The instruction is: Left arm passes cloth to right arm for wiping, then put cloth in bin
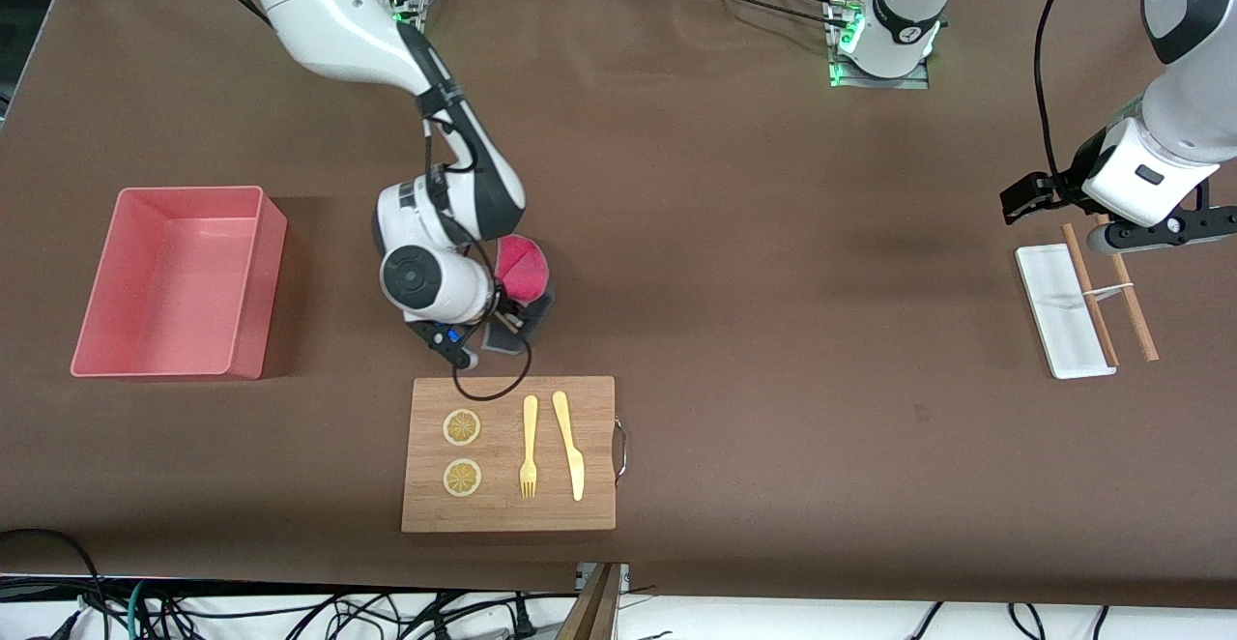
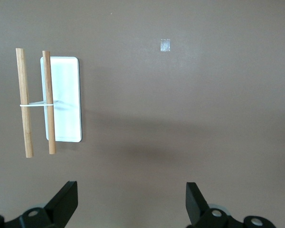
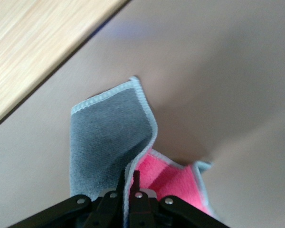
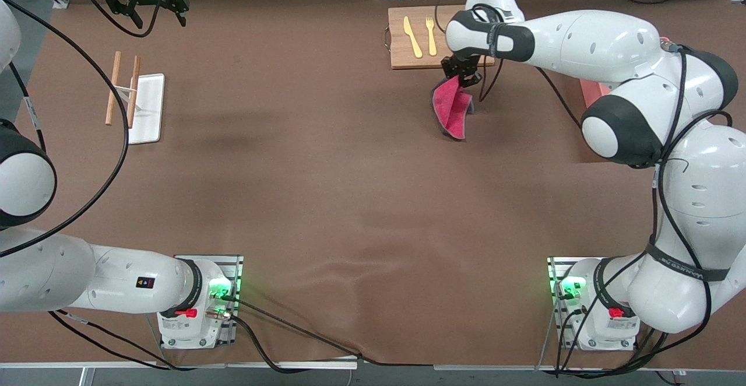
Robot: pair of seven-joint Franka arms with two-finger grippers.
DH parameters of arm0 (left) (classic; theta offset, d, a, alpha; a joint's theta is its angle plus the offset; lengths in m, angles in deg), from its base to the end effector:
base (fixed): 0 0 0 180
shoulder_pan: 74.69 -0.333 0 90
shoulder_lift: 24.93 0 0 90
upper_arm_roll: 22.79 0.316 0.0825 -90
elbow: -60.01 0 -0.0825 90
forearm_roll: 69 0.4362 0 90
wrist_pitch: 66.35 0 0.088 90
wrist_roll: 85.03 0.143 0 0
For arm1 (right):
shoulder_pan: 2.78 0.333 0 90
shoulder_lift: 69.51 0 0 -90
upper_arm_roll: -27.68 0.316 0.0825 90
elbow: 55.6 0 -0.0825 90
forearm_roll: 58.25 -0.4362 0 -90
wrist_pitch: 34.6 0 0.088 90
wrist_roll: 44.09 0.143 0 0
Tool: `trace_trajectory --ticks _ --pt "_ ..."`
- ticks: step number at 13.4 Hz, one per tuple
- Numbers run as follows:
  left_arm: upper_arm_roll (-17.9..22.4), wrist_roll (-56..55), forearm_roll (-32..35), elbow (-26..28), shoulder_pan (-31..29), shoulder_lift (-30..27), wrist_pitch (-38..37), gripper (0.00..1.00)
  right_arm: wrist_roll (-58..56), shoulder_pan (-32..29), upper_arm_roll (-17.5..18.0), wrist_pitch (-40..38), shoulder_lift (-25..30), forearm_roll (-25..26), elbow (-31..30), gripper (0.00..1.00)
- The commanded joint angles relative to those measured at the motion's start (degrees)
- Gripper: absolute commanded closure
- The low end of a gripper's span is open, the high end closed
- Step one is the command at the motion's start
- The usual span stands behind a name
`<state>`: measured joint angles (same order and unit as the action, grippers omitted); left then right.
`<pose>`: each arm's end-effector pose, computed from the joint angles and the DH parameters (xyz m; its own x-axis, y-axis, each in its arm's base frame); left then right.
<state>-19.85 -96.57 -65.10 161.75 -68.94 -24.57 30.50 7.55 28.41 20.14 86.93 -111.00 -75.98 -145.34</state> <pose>0.6026 -0.0207 0.4876 0.9867 0.1435 -0.0765 0.1370 -0.9870 -0.0838 0.6465 0.3156 0.1384 0.7761 -0.5913 -0.2192 -0.5982 -0.8003 0.0413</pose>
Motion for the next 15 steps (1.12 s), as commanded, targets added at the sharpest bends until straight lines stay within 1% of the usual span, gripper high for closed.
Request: trace_trajectory --ticks 1,3,5,6,7,9,10,12,13,14,15 --pt "0.57 1.61 -0.82 0.38 0.93 -0.89 0.36 0.00 -8.27 -4.10 0.34 -2.69 0.27 0.06 -1.57 1.00" --pt "0.57 5.80 -0.39 0.03 0.93 -0.63 0.36 0.00 -15.82 -7.79 -0.80 -6.21 0.45 0.15 -1.75 1.00" --pt "0.83 11.77 -0.47 -1.89 0.31 1.38 0.45 0.00 -23.47 -8.42 -4.56 -8.15 0.45 1.11 -1.93 1.00" --pt "1.00 13.89 -0.91 -4.69 0.22 3.13 -0.16 0.00 -26.82 -8.51 -6.15 -8.51 0.45 1.90 -2.10 1.00" --pt "1.09 14.26 -0.91 -7.76 0.05 4.98 -2.60 0.00 -30.24 -8.86 -7.47 -8.51 0.45 1.99 -2.36 1.00" --pt "1.18 14.44 -0.74 -12.43 -0.56 5.79 -8.05 0.00 -35.26 -8.86 -9.85 -8.68 0.97 1.99 -2.28 1.00" --pt "1.18 14.53 -0.48 -13.49 -1.00 5.70 -9.20 0.00 -36.16 -8.60 -10.73 -10.77 2.28 2.52 -1.84 1.00" --pt "1.27 14.44 -0.65 -14.90 -1.18 5.79 -9.57 0.00 -36.95 -8.77 -11.18 -18.40 5.97 8.38 2.09 1.00" --pt "1.18 14.44 -0.91 -15.08 -1.53 5.79 -9.57 0.00 -38.09 -8.95 -11.44 -23.49 7.99 10.93 4.73 1.00" --pt "1.27 14.79 -1.17 -14.65 -2.49 5.79 -9.65 0.00 -41.15 -8.95 -12.57 -28.93 9.57 12.18 7.45 1.00" --pt "1.18 14.88 -1.26 -14.65 -2.94 5.87 -9.66 0.00 -44.13 -8.95 -14.76 -34.12 10.72 12.28 10.43 1.00"
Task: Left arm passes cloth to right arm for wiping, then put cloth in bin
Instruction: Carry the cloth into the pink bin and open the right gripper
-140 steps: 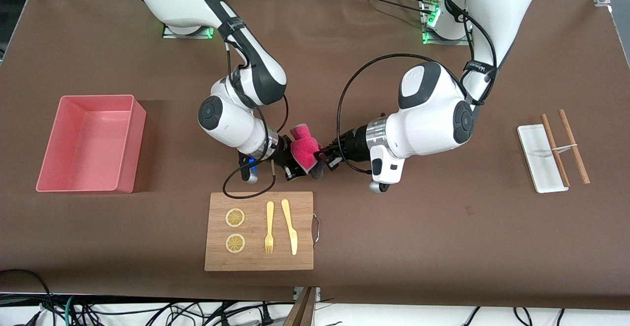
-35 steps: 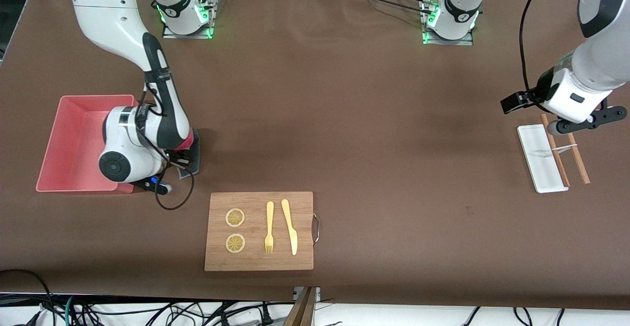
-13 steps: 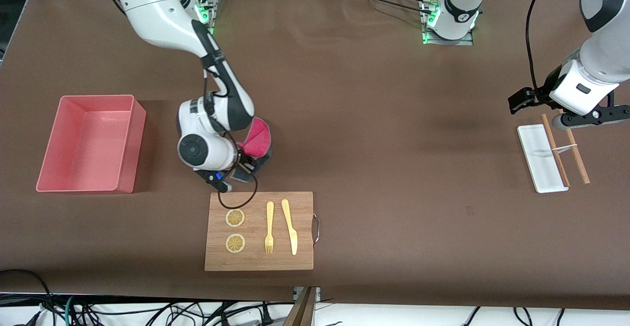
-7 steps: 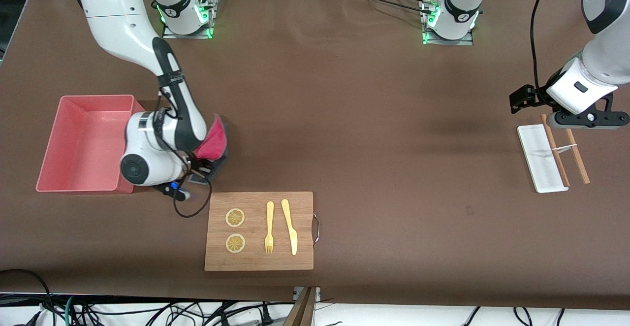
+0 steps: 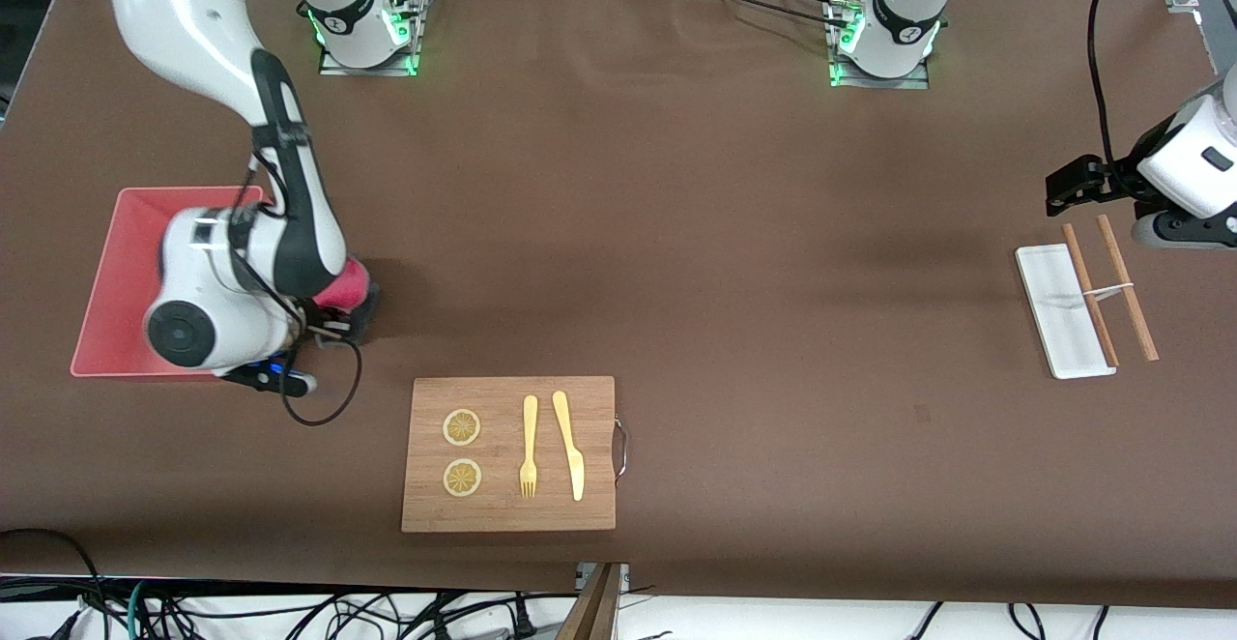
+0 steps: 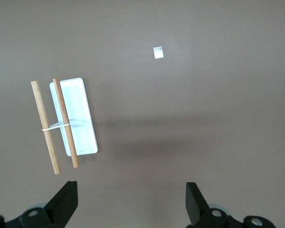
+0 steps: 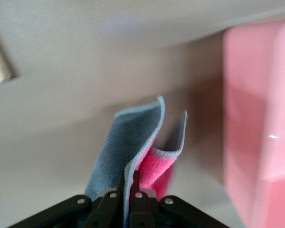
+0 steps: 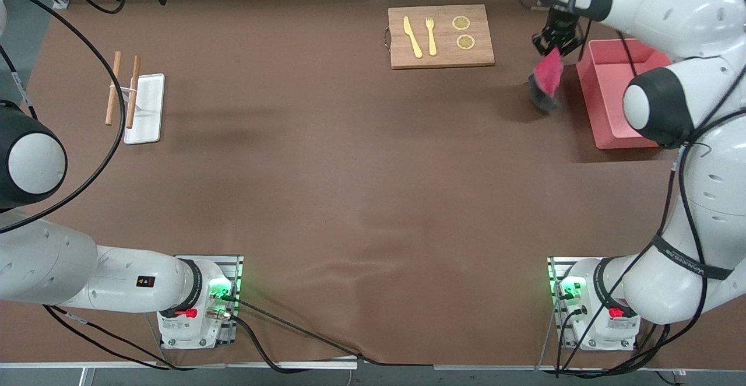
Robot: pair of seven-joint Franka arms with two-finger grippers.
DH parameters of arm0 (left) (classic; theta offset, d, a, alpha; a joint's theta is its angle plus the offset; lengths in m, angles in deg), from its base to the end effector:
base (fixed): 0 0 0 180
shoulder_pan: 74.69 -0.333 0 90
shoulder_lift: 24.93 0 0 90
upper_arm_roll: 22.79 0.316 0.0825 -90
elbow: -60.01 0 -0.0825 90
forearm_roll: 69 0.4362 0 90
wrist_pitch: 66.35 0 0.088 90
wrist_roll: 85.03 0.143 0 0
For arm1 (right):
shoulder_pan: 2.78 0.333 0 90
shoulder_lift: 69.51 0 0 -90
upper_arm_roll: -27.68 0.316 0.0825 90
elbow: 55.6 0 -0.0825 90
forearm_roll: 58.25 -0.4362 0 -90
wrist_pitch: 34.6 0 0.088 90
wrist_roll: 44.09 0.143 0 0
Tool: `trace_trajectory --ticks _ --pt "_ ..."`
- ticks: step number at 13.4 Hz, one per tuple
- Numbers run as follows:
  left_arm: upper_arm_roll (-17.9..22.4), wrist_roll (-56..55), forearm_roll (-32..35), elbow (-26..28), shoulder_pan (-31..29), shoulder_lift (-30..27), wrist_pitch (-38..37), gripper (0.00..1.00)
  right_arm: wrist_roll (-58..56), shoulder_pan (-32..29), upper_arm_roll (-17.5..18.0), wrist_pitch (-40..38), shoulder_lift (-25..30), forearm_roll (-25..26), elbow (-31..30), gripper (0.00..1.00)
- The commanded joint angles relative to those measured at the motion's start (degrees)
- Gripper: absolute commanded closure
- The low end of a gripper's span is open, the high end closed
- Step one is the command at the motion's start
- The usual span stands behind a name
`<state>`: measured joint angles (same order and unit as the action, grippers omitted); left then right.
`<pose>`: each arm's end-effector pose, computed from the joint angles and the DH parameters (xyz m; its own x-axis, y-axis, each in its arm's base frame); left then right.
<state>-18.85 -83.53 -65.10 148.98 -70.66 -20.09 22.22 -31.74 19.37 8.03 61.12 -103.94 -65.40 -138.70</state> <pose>0.6242 0.0075 0.5443 0.9953 -0.0257 -0.0930 -0.0324 -0.9969 -0.0712 0.6986 0.0752 0.2713 0.9290 -0.1972 -0.3131 -0.1570 -0.9763 0.1492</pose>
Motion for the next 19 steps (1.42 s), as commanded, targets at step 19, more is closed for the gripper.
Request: trace_trajectory --ticks 19 --pt "-2.10 1.84 -5.48 15.62 -0.95 -10.56 9.43 0.00 -37.31 -7.03 -16.91 4.98 -3.26 -1.19 -6.72 1.00"
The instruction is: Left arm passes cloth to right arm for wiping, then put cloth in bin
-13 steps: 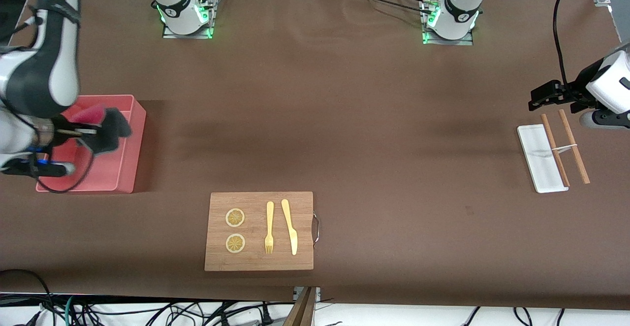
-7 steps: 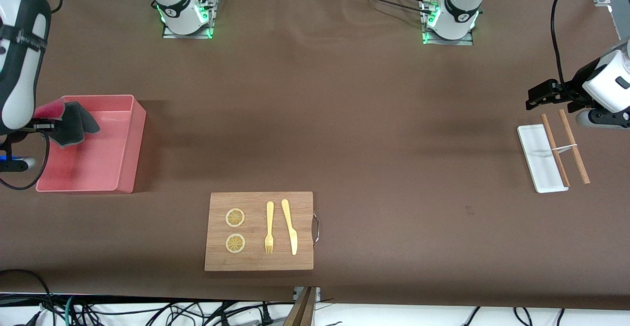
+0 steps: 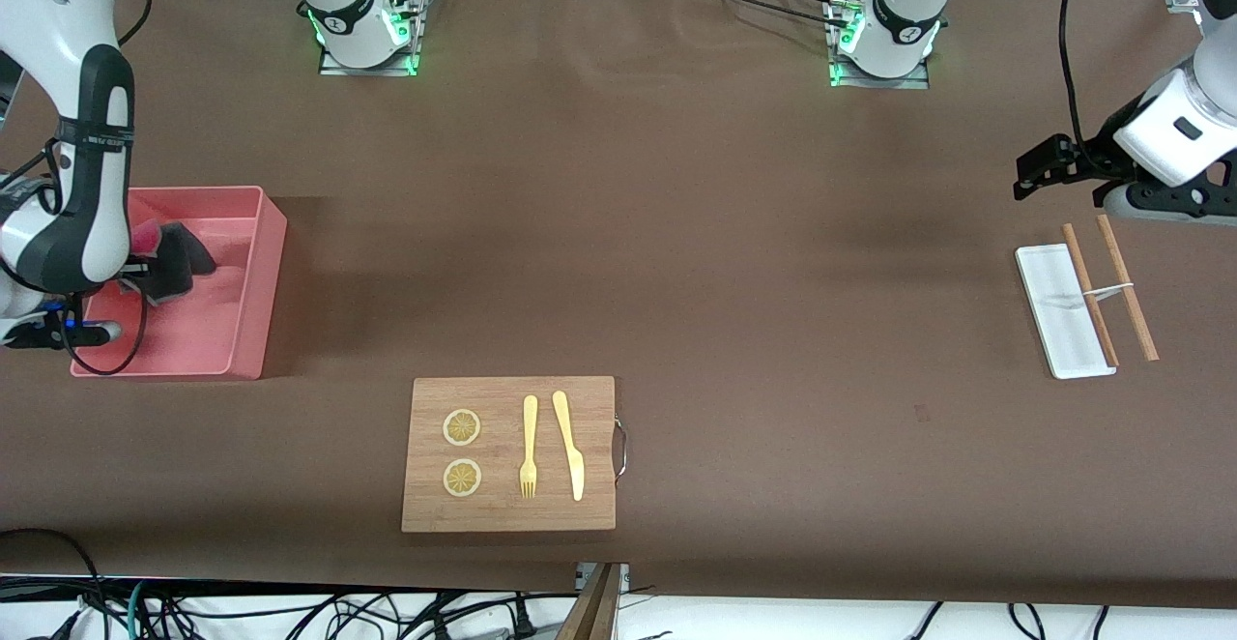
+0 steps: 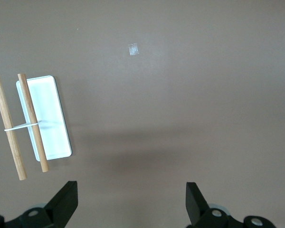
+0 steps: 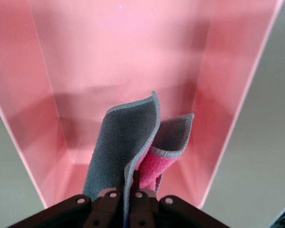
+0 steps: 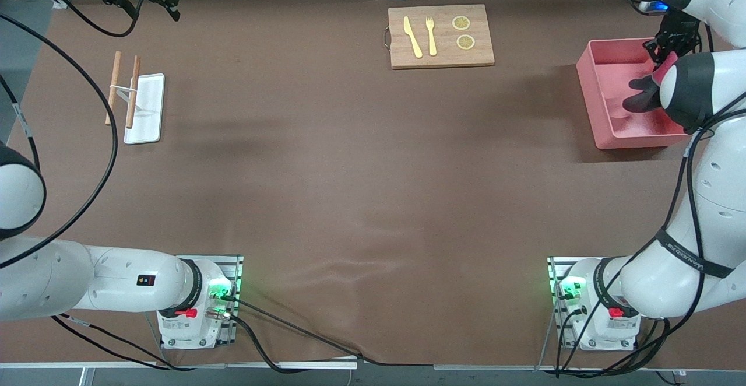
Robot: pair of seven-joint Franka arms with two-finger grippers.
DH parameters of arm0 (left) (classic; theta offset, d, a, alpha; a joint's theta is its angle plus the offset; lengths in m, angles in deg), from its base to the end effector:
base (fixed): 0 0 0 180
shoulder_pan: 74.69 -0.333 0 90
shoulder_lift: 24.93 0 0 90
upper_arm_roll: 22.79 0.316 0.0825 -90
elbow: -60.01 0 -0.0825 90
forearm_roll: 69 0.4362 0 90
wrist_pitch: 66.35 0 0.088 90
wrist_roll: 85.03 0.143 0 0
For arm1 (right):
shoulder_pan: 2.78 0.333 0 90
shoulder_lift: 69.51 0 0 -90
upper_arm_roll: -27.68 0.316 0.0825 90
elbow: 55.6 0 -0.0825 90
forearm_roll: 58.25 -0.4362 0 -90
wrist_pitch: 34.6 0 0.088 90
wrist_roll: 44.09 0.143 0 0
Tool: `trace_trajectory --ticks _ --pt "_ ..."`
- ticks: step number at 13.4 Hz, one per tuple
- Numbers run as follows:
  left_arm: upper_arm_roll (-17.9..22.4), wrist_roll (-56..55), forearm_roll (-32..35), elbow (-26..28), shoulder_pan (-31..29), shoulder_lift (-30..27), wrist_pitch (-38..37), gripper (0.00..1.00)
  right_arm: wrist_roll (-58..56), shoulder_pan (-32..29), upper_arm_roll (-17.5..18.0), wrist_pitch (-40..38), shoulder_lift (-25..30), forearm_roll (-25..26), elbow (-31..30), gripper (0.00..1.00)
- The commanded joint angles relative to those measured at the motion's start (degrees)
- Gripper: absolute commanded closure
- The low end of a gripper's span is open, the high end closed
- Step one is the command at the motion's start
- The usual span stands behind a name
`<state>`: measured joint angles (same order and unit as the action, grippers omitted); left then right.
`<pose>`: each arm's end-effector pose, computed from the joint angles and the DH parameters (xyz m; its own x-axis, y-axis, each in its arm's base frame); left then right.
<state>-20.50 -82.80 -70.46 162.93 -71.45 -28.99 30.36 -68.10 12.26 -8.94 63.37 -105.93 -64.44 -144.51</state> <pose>0.5861 -0.0126 0.5222 0.9979 -0.0527 -0.0365 -0.0516 -0.9982 0.0294 0.6519 -0.2002 0.2550 0.9086 0.0123 -0.4174 0.0610 -0.9928 0.1035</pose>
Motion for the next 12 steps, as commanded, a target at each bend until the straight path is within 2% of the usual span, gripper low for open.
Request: trace_trajectory --ticks 1,2,3,7,9,12 --pt "-0.45 0.77 -0.12 0.80 -0.16 -1.30 1.03 0.00 -0.95 0.08 0.41 4.41 -1.89 -3.37 -1.44 1.00" --pt "-0.45 0.68 -0.12 0.09 -0.07 -0.78 0.85 0.00 -0.95 0.08 0.50 5.47 -2.33 -4.00 -1.53 0.60" --pt "-0.45 0.59 -0.12 -0.52 0.01 -0.42 0.24 0.00 -0.95 0.08 0.50 5.65 -2.51 -5.48 -1.36 0.01" --pt "-0.45 0.50 -0.12 -0.62 0.01 -0.42 -0.30 0.00 -1.13 0.34 0.32 1.72 0.55 -6.46 2.93 0.00" --pt "-0.45 0.50 -0.12 -0.62 0.01 -0.42 -0.30 0.00 -0.78 0.69 0.23 -5.47 1.79 -6.37 8.28 0.00" --pt "-0.45 0.50 -0.21 -0.62 0.01 -0.51 -0.30 0.00 -0.34 1.13 0.06 -19.78 2.15 -6.11 19.62 0.00"
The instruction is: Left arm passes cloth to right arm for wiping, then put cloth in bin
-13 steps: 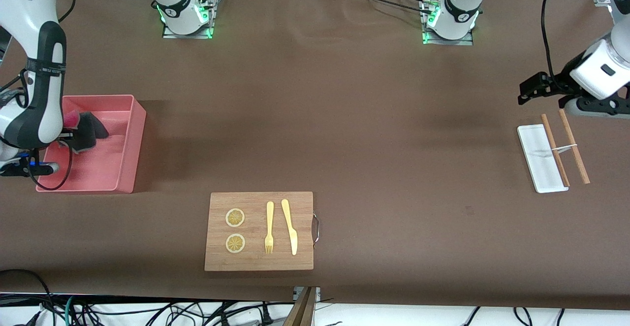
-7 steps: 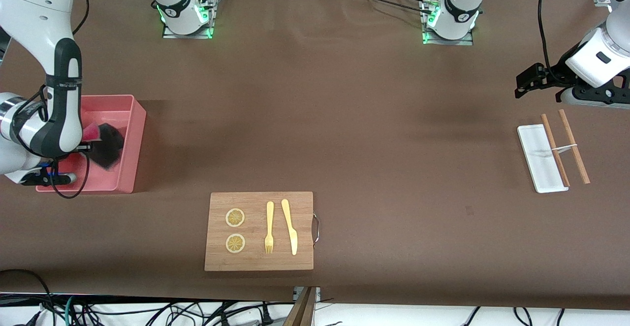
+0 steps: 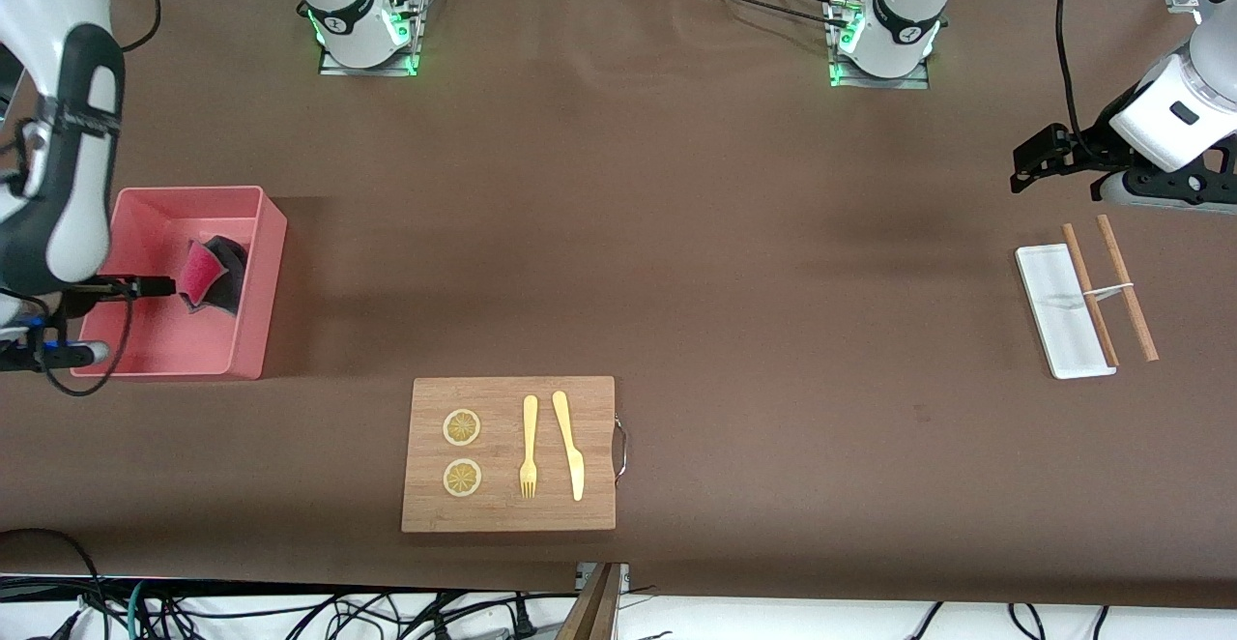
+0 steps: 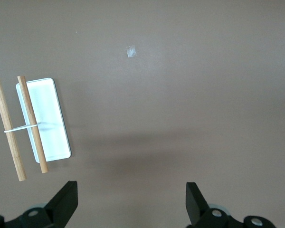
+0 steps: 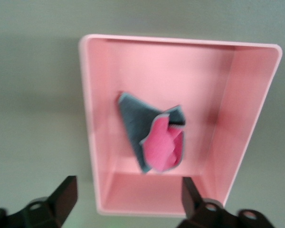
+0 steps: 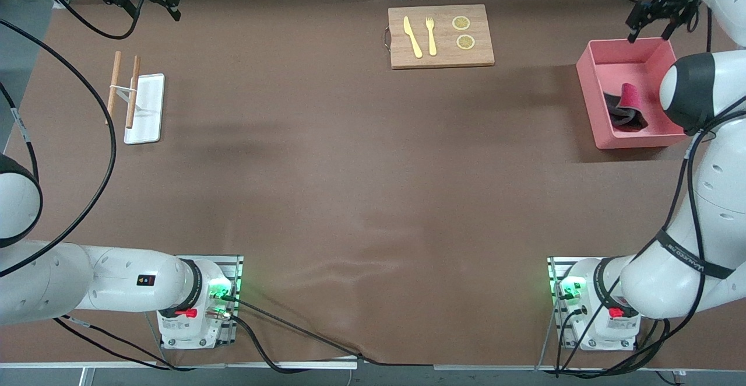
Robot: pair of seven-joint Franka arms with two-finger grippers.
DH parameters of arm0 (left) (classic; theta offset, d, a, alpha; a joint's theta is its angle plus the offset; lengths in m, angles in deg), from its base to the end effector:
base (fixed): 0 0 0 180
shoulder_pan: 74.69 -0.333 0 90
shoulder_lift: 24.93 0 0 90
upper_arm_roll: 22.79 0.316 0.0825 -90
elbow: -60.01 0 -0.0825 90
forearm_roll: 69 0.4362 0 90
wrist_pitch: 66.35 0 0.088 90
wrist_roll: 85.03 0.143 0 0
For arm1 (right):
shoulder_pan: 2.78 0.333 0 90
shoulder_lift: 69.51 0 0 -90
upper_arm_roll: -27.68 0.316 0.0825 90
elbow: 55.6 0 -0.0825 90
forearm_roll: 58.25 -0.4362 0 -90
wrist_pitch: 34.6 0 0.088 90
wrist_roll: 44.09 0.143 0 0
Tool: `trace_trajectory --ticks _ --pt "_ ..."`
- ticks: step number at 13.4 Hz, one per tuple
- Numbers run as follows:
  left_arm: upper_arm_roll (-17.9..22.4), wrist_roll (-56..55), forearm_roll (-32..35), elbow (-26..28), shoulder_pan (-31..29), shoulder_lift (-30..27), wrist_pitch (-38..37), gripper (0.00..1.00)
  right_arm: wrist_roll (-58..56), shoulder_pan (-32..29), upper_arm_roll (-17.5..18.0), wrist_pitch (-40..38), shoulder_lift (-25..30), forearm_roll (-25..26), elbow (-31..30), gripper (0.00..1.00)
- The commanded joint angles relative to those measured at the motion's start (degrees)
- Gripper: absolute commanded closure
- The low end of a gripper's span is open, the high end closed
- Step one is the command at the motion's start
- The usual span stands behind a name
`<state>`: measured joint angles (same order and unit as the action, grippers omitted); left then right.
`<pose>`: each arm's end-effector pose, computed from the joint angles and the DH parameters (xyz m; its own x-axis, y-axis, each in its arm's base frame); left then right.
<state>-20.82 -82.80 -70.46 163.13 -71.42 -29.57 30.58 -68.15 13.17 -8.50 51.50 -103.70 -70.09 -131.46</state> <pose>0.5842 -0.0161 0.5266 0.9979 -0.0587 -0.0260 -0.0579 -0.9979 0.0290 0.6929 -0.1426 0.3671 0.9401 0.0754 -0.3323 0.0807 -0.9967 0.0020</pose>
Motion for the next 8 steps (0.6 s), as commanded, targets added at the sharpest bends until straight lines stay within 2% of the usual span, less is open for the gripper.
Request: trace_trajectory --ticks 1,3,5,6,8 --pt "-0.13 0.50 -0.21 -0.90 0.07 0.16 -0.51 0.00 0.07 0.31 -0.55 -11.88 0.44 -0.46 9.65 0.00" --pt "-0.22 0.41 -0.21 -0.99 0.34 0.07 -0.51 0.00 -0.02 0.31 -0.46 -15.69 2.37 -0.64 13.01 0.00" --pt "-0.22 0.41 -0.21 -0.99 0.34 0.16 -0.51 0.00 0.07 1.01 1.28 -16.14 7.45 -0.81 13.11 0.00" --pt "-0.22 0.50 -0.21 -0.99 0.34 0.07 -0.51 0.00 -0.02 0.75 5.12 -16.14 10.00 0.23 12.76 0.00" --pt "-0.22 0.50 -0.21 -0.99 0.43 0.07 -0.42 0.00 0.07 -2.48 15.04 -15.45 14.75 7.66 10.05 0.00"
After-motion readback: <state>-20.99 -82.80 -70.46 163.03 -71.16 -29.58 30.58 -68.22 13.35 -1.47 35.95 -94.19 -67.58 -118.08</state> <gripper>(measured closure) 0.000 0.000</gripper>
